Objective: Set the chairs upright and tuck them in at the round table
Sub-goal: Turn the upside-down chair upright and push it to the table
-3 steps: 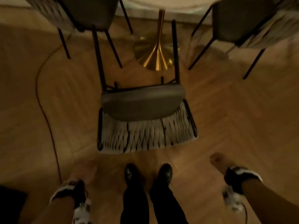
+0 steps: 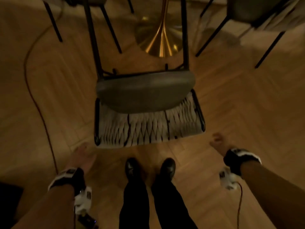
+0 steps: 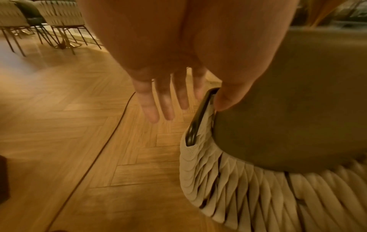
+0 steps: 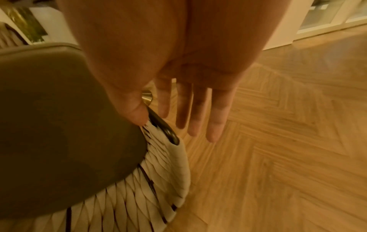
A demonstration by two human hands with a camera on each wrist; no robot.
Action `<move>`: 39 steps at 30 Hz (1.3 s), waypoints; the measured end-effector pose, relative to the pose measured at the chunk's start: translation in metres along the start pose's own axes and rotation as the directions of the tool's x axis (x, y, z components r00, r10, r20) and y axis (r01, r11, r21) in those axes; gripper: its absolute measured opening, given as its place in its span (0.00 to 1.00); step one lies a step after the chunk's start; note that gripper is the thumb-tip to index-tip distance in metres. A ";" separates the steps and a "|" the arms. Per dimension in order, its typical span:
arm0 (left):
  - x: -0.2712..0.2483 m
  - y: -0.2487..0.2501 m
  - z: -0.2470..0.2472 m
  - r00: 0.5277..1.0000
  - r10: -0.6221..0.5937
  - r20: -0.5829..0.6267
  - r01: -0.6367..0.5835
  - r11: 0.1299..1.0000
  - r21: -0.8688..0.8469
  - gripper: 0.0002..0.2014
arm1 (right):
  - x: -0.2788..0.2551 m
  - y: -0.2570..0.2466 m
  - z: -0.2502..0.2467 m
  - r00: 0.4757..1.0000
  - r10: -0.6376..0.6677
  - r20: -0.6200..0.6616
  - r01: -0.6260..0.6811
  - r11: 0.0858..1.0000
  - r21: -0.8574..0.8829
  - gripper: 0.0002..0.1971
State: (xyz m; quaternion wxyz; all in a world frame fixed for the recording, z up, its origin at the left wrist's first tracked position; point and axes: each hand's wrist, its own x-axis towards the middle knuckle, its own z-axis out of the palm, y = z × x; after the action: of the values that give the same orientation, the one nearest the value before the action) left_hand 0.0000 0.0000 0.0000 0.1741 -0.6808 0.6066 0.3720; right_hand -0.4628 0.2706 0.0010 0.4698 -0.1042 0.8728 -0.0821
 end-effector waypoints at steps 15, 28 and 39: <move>0.127 0.006 0.099 0.959 -0.083 -0.271 0.010 0.965 -0.261 0.31 | 0.161 -0.023 0.068 0.922 0.007 -0.387 0.004 1.000 0.028 0.19; 0.001 0.018 -0.015 0.982 -0.067 -0.175 0.036 0.984 -0.176 0.24 | 0.009 -0.021 0.002 0.977 0.058 -0.204 -0.092 0.983 -0.159 0.22; -0.045 0.103 -0.133 0.932 0.077 -0.353 -0.189 0.936 -0.296 0.20 | -0.082 -0.068 -0.114 0.981 0.008 -0.192 -0.053 0.972 -0.230 0.19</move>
State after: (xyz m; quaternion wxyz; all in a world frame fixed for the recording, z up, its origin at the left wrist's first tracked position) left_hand -0.0582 -0.0812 0.1420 -0.0723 -0.7103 0.6029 0.3562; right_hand -0.5073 0.2316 0.1458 0.3701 -0.1372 0.9186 0.0192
